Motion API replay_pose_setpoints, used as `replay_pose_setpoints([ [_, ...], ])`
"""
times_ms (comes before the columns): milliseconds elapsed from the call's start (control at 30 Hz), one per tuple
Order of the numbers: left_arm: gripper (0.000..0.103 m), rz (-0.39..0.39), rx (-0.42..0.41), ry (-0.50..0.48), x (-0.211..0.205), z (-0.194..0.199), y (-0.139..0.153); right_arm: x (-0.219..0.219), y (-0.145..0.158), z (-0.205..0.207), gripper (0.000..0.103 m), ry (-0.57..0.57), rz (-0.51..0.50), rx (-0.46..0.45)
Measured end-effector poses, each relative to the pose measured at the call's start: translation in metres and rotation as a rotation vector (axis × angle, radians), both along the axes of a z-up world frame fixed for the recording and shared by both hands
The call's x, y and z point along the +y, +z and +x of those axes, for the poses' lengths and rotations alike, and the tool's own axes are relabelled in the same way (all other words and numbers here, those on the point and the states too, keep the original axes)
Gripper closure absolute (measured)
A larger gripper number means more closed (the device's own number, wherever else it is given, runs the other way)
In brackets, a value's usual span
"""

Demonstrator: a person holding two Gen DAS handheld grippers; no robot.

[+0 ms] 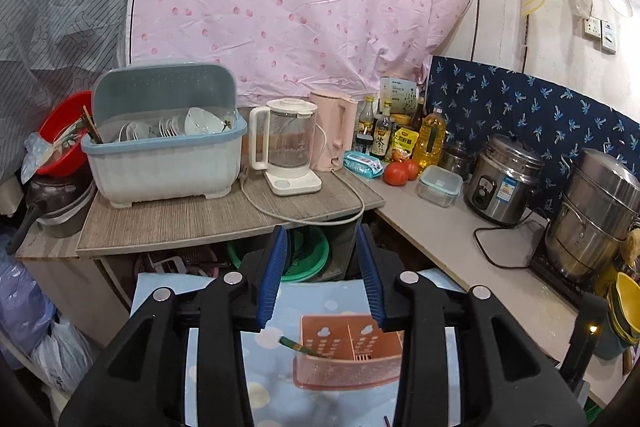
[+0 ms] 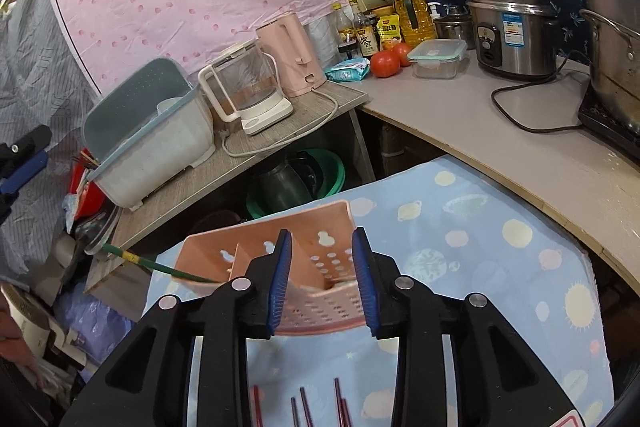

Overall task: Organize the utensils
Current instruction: 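Open the right tool over the pink holder while the left tool releases the green chopstick into it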

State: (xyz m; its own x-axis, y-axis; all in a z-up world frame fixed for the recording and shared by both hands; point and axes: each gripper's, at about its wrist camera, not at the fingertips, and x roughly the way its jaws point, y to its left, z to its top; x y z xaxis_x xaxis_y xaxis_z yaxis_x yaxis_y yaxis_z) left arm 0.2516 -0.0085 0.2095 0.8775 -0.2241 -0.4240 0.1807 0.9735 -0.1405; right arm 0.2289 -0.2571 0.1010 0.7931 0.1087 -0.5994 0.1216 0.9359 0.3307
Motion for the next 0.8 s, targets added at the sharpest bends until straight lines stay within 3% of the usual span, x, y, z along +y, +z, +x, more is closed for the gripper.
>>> replay_pose_setpoints([
  [167, 0.064, 0.001, 0.06, -0.011, 0.01, -0.026, -0.02, 0.002, -0.002, -0.038, 0.071, -0.001, 0.014, 0.004],
  [267, 0.058, 0.003, 0.12, -0.017, 0.017, -0.048, -0.043, 0.005, -0.01, -0.067, 0.065, -0.001, 0.017, 0.018],
  [500, 0.055, 0.016, 0.284, -0.042, 0.026, -0.111, -0.115, 0.019, -0.049, -0.144, 0.064, 0.005, -0.014, 0.099],
  [800, 0.055, 0.074, 0.41, -0.081, 0.025, -0.187, -0.189, 0.032, -0.107, -0.222, 0.064, 0.018, -0.059, 0.22],
])
